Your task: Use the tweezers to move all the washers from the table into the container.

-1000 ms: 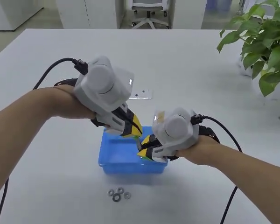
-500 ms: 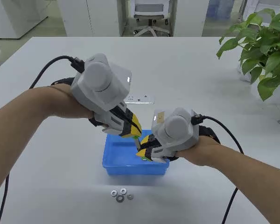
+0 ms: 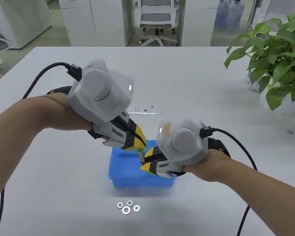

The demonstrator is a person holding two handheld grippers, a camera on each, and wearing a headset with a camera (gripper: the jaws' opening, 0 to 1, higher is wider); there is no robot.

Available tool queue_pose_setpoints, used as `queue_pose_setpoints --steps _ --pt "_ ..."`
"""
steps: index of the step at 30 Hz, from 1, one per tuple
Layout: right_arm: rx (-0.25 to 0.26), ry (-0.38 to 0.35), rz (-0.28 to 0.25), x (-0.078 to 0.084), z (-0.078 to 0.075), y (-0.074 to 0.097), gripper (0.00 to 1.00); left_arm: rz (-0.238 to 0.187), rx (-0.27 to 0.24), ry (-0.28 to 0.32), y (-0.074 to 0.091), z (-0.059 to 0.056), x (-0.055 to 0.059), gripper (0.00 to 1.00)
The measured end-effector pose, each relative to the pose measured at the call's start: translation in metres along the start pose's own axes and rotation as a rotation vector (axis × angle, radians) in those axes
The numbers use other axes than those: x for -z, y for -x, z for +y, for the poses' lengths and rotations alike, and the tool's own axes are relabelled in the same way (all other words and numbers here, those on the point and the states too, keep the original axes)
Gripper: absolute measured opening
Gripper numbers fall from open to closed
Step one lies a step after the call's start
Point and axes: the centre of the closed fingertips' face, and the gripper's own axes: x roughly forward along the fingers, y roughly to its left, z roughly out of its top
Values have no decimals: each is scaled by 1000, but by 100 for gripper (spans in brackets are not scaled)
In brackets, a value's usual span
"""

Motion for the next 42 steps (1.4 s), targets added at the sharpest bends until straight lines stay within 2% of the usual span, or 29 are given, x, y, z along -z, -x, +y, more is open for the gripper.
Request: queue_pose_setpoints --steps 8,15,34,42 --pt "-7 3 -12 -4 14 0 11 9 11 6 3 -13 1 5" --pt "-16 3 -10 -1 25 -1 11 6 17 20 1 -24 4 5" --pt "-21 1 -24 0 39 -6 11 5 18 37 0 -37 10 5" --pt "-40 -4 -17 6 51 -11 11 16 30 48 -5 -46 17 5"
